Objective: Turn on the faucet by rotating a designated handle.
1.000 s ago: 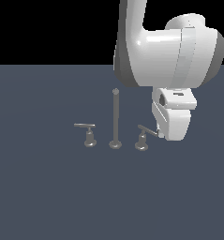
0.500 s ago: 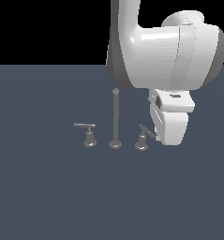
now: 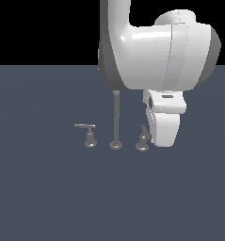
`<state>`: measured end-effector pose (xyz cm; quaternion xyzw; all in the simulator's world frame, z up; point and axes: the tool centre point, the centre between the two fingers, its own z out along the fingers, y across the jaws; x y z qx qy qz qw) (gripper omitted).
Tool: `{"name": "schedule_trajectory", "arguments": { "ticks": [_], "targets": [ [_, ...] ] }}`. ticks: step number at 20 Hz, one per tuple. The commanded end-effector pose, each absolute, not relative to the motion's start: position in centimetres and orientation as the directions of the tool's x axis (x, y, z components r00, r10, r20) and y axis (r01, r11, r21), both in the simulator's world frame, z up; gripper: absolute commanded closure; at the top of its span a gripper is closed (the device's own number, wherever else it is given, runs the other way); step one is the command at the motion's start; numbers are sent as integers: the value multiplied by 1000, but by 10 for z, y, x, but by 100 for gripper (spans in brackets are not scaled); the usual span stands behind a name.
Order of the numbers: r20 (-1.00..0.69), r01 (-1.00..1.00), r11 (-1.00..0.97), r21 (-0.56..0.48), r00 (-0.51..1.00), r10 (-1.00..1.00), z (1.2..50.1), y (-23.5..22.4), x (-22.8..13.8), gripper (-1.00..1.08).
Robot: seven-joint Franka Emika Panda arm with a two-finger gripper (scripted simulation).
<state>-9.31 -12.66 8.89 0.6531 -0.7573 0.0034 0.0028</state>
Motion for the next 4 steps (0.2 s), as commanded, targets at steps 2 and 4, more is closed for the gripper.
{"name": "schedule_trajectory", "arguments": {
  "ticks": [2,4],
  "targets": [
    [1,-995,96,-1,-96,-995,89,-84,-83,108],
    [0,-996,92,0,-92,-996,89,-78,-82,108]
  ]
}}
